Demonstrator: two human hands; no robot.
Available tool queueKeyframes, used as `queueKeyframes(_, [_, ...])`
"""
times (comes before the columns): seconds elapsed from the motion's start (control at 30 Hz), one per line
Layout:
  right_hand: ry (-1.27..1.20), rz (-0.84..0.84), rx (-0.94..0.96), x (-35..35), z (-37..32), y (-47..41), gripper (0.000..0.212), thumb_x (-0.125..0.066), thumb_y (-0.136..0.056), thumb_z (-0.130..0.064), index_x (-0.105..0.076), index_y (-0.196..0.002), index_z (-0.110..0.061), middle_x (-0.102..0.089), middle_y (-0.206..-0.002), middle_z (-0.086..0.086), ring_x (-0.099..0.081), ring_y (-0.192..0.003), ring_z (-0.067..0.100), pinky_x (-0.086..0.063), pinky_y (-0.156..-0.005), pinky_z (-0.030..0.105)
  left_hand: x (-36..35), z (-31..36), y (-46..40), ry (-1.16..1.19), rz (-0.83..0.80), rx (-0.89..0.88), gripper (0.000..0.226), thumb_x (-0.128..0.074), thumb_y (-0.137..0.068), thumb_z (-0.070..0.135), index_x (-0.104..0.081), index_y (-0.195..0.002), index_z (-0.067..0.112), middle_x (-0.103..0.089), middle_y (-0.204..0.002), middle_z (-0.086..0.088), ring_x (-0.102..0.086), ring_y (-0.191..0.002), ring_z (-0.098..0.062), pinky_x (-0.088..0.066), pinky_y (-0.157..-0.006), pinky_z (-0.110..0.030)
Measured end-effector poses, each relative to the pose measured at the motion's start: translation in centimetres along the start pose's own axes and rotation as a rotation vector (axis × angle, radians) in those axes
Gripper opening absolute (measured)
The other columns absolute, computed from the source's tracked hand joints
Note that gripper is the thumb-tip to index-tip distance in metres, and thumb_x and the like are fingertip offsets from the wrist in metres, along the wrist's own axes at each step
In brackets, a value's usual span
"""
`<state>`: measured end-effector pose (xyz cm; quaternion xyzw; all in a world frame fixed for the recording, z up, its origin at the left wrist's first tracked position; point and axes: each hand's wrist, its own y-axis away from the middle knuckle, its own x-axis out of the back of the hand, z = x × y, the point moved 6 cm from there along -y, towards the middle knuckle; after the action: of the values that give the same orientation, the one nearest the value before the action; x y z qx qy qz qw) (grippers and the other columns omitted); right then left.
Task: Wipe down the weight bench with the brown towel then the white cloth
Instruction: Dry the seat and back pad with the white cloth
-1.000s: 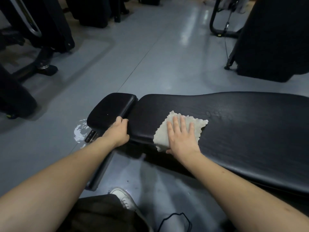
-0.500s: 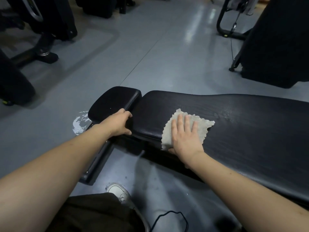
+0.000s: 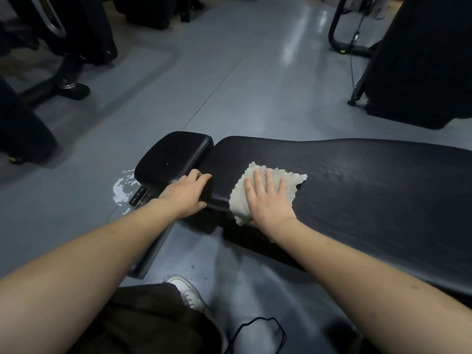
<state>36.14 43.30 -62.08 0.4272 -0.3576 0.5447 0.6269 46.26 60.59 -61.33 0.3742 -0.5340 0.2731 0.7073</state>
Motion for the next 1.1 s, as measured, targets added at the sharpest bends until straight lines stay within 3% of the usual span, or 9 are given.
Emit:
queueKeyframes(0.13, [0.026,-0.007,-0.031,-0.4,2.7,4.0,0.094,-0.050,-0.101,-0.047,0.013,-0.157,-0.005,0.015,-0.164,0.027,0.005,-0.150,0.051,-0.014,-0.115,0.071,0.0,3.3,1.4,-0.003,0.008,-0.093,0.077,-0.063,-0.094,0.031,-0.019,-0.156,0.032,-0.026,-0.151,0.005,-0.039,-0.132,-0.022,-0.051,-0.094,-0.040])
queueKeyframes(0.33, [-0.011,-0.023,-0.104,-1.2,6.6,10.3,0.092,-0.049,-0.101,-0.046,0.011,-0.158,-0.006,0.016,-0.164,0.026,0.007,-0.150,0.051,-0.013,-0.115,0.071,0.9,8.1,3.1,0.061,0.026,-0.118,0.073,-0.062,-0.096,0.031,-0.020,-0.154,0.041,-0.031,-0.143,0.008,-0.042,-0.121,-0.015,-0.048,-0.083,-0.030])
queueKeyframes(0.5, [-0.026,0.002,-0.112,-2.2,10.5,15.3,0.103,-0.060,-0.093,-0.050,0.007,-0.159,-0.007,0.010,-0.165,0.025,0.005,-0.151,0.049,-0.013,-0.116,0.068,1.3,13.1,3.6,0.074,0.024,-0.169,0.069,-0.063,-0.094,0.033,-0.026,-0.152,0.040,-0.031,-0.142,0.010,-0.039,-0.124,-0.014,-0.049,-0.092,-0.034])
queueKeyframes(0.77, [-0.016,-0.027,-0.126,-3.4,17.1,22.3,0.125,-0.080,-0.060,-0.069,-0.029,-0.156,-0.008,-0.025,-0.163,0.023,-0.026,-0.148,0.046,-0.030,-0.111,0.066,0.8,20.8,3.1,0.013,0.014,-0.314,0.082,-0.067,-0.091,0.049,-0.020,-0.157,0.037,-0.018,-0.159,0.010,-0.027,-0.143,-0.016,-0.048,-0.101,-0.038])
queueKeyframes(0.9, [0.002,-0.014,-0.142,-4.0,18.9,24.0,0.128,-0.078,-0.054,-0.077,-0.037,-0.152,-0.007,-0.036,-0.157,0.024,-0.036,-0.143,0.047,-0.038,-0.106,0.065,1.3,21.0,2.5,-0.062,0.015,-0.330,0.087,-0.069,-0.086,0.054,-0.020,-0.157,0.040,-0.022,-0.156,0.010,-0.030,-0.138,-0.016,-0.050,-0.094,-0.038])
queueKeyframes(1.1, [0.033,-0.015,-0.148,-4.0,17.9,22.5,0.125,-0.081,-0.053,-0.074,-0.044,-0.148,-0.002,-0.038,-0.154,0.029,-0.040,-0.138,0.051,-0.038,-0.103,0.067,1.0,20.7,3.0,-0.095,0.112,-0.353,0.083,-0.062,-0.088,0.060,-0.019,-0.157,0.042,-0.024,-0.156,0.011,-0.030,-0.139,-0.015,-0.052,-0.087,-0.036])
